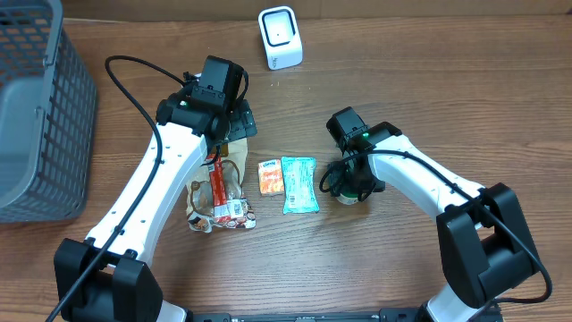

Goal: Scan the item barcode
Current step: 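Close the right gripper around the jar body, then lift the jar and carry it toward the white scanner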

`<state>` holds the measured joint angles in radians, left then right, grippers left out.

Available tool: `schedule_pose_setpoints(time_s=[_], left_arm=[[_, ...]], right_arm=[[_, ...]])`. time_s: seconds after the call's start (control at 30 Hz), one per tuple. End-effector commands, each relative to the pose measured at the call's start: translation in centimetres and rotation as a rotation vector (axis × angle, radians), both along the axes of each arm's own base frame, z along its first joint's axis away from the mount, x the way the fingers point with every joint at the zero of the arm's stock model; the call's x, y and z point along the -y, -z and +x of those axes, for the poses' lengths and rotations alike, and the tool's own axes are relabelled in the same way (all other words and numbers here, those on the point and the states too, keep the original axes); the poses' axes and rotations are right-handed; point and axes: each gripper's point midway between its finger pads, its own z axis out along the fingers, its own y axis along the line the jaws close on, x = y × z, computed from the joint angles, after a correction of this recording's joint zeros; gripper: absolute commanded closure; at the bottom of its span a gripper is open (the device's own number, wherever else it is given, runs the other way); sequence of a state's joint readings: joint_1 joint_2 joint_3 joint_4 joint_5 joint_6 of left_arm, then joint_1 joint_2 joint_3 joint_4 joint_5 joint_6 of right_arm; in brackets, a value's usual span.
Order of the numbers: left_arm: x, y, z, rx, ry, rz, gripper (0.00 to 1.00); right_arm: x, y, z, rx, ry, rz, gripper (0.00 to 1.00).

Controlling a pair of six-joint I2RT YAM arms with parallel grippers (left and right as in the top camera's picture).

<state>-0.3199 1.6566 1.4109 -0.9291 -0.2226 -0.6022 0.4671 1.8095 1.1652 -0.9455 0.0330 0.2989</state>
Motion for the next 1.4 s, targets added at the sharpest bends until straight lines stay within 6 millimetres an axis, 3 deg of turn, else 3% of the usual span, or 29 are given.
schedule_pose_setpoints(time_s=[0.0,0.27,0.43,0.67,0.83,1.37], left_arm=[[-0.3,-0.8,0.3,0.025,-0.012,0.010,0.00],[-0.3,-0.8,0.3,0.025,-0.012,0.010,0.00],[-0.3,-0.8,0.3,0.025,-0.012,0.010,0.00],[-0.3,-0.8,0.3,0.025,-0.012,0.010,0.00],[-0.3,-0.8,0.3,0.025,-0.012,0.010,0.00],[-0.3,-0.8,0.3,0.025,-0.012,0.010,0.00]], right_arm=[[-0.4,-0.9,1.0,0.035,0.006,0.005,0.35],[-0.3,-0.7,0.8,0.027,0.005,0.002,0.34],[0.1,0.0,-0.1,0.002,0.005,-0.012,0.27],[0.3,0.2,-0.3,-0.006,0.005,-0.015,0.33],[0.3,0.3,-0.5,-0.010,0.005,-0.017,0.27],[0.8,0.4,-1.5,-0.049,0.008,-0.037,0.24]])
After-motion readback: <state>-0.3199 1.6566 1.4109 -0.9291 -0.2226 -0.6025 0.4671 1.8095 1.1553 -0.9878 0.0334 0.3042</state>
